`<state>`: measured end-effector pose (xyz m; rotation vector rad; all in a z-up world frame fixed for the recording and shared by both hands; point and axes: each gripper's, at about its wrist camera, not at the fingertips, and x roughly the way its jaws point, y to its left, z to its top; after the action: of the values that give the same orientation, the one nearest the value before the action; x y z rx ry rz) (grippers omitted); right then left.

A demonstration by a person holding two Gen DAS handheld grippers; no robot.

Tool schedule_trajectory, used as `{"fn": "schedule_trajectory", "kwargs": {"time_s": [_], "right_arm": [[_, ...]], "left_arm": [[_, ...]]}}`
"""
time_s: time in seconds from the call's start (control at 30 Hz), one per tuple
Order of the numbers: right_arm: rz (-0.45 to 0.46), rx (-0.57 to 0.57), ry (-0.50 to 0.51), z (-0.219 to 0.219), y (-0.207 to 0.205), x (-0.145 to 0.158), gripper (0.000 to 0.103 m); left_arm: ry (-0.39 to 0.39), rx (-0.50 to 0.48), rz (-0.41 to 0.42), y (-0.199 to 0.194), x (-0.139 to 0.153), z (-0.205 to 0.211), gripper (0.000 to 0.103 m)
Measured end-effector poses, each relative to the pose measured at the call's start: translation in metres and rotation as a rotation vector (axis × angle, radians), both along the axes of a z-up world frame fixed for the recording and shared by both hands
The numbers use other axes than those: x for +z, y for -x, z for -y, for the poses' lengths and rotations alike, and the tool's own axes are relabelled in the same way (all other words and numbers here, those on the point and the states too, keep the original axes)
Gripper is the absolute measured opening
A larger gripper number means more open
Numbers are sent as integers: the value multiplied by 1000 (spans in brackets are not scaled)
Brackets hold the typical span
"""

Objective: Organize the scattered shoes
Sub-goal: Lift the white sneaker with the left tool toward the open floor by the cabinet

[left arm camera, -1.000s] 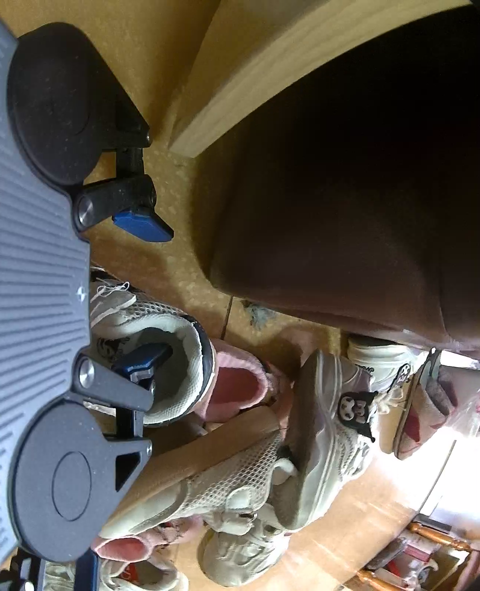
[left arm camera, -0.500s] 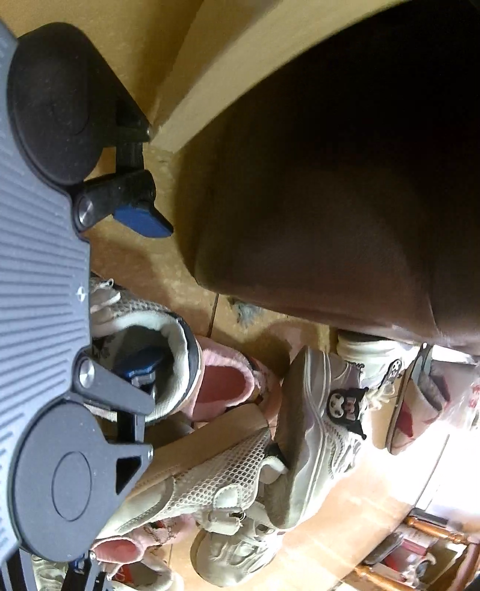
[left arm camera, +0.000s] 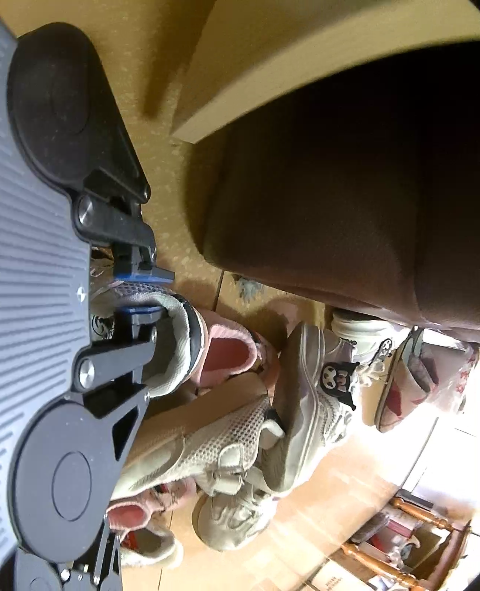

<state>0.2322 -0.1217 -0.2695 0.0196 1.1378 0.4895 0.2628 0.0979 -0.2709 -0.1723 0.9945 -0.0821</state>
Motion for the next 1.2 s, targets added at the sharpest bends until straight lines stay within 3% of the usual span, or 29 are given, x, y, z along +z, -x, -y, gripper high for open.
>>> {"fn": "schedule_trajectory", "kwargs": {"time_s": [0.17,0.37,0.4,0.53,0.83,0.9,1.0,1.2], "right_arm": [[-12,-31,-3,13,7,0,43],[-8,-31,-2,28,21,10,43],[51,-38,-130,31,23,11,43],[47,-48,-145,45,33,16,43],[51,-50,-144,63,44,24,44],[55,-48,-140,68,48,26,44],[47,-71,-153,36,45,61,44],[39,-77,-151,27,44,66,44]], "left_arm": [[25,19,17,16,24,-6,9],[-35,-38,-4,48,61,-7,9],[-44,-44,-11,52,65,-7,9],[-70,-29,-88,88,68,-21,9],[-38,54,-284,146,30,-63,9],[-27,70,-307,152,20,-70,9],[-35,65,-337,156,6,-74,9],[-63,32,-348,137,-12,-76,9]]}}
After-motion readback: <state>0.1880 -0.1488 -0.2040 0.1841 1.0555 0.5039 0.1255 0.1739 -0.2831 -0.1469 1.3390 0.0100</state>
